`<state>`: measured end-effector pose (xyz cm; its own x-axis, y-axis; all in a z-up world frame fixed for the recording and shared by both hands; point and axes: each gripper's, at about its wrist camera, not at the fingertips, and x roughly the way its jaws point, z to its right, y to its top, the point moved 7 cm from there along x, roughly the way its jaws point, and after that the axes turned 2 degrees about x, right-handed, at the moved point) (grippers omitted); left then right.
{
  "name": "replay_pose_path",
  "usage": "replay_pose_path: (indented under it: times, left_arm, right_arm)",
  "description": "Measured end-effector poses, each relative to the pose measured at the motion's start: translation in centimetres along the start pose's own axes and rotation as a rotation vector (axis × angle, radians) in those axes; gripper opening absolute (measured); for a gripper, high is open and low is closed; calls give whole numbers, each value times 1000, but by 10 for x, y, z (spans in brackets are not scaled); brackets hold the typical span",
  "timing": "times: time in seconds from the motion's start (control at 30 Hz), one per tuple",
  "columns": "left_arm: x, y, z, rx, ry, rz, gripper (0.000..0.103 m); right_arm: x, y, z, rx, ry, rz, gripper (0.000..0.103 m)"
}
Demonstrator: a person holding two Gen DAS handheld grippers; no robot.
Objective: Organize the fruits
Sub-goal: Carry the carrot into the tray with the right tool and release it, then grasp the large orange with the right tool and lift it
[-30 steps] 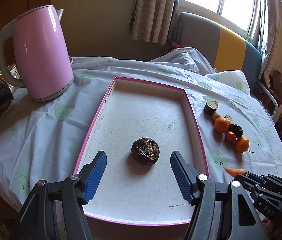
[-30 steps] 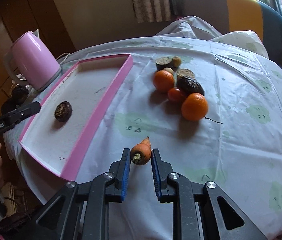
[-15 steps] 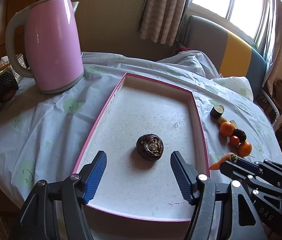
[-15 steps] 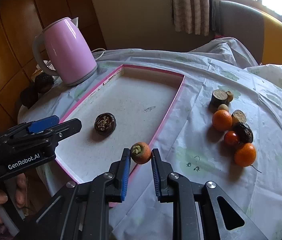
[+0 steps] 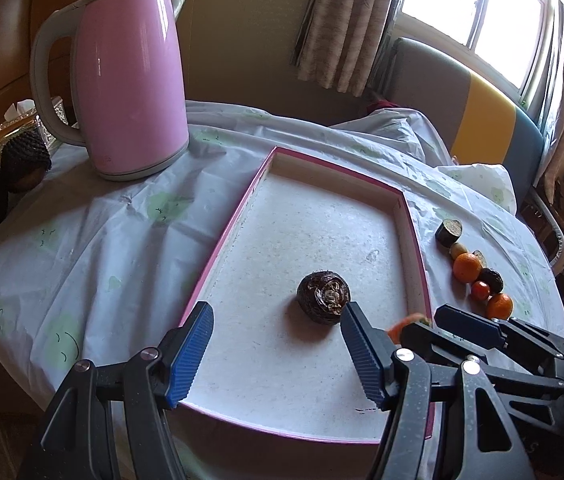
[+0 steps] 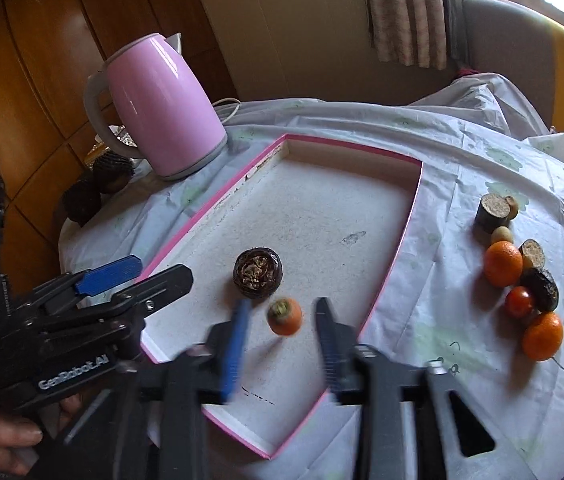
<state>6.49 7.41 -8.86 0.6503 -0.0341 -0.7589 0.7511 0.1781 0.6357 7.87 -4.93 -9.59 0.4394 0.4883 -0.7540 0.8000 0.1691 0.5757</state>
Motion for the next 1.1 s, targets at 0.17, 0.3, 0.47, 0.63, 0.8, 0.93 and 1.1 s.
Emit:
replay_pose_path:
  times: [0.17, 0.3, 0.47, 0.63, 0.8, 0.93, 1.1]
  left_arm:
    - [0, -1, 5, 7, -10, -3, 67]
    - [-1, -1, 11, 27, -17, -3, 67]
    - [-2, -1, 18, 44, -25, -8, 67]
    - [-2, -2, 27, 50, -48, -19, 67]
    - [0, -5, 36, 69, -59, -32, 67]
    - [0, -6, 46, 83, -88, -37, 67]
    - [-6, -6, 60, 110, -143, -13, 74]
  right_arm:
    - [-13, -2, 11, 37, -17, 33, 49]
    - [-25, -4, 27, 69, -68, 68, 54]
    - [-42, -8, 55, 117, -135, 102, 59]
    - [-54, -16, 88, 175, -190, 114, 60]
    - [-65, -30, 122, 242, -247, 121, 63]
    - [-75, -44, 152, 315, -303, 125, 68]
    - [-81, -56, 176, 363, -345, 125, 68]
